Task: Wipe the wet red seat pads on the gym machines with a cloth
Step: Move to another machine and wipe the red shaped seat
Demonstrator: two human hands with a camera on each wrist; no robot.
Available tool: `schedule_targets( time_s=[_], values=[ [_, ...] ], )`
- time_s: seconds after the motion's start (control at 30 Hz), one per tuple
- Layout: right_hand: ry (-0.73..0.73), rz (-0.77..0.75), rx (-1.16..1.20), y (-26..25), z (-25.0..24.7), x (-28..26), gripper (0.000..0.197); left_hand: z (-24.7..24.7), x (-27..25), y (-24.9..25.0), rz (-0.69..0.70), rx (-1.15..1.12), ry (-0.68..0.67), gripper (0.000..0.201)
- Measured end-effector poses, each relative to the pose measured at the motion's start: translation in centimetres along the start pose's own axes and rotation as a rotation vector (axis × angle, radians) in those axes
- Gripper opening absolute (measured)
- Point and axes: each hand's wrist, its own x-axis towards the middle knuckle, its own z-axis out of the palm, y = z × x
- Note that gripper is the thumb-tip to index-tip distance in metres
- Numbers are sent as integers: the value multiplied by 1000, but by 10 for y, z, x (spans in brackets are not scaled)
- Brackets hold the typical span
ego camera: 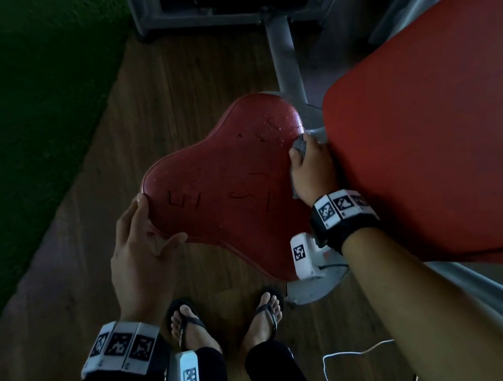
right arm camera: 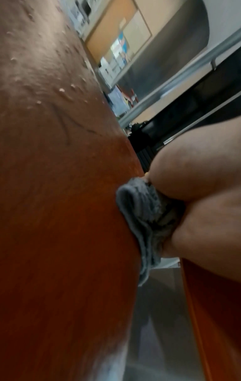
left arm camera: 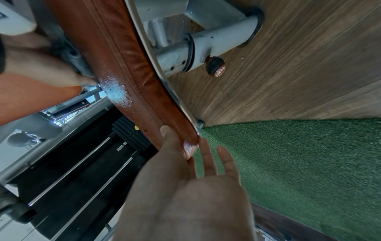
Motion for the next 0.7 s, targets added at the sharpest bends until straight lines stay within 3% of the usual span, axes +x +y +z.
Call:
schedule_targets(
  time_s=[0.3,0.5,0.7],
  values=[
    [-81,56,33,22,-6,-55,57,0,-1,2,-4,-26,10,85],
    [-29,150,78,9,-1,-6,49,1,0,-1,-2,-13,15,85],
    [-46,70,79,17,0,-31,57,3,-1,-2,-6,-10,22,86]
  ],
)
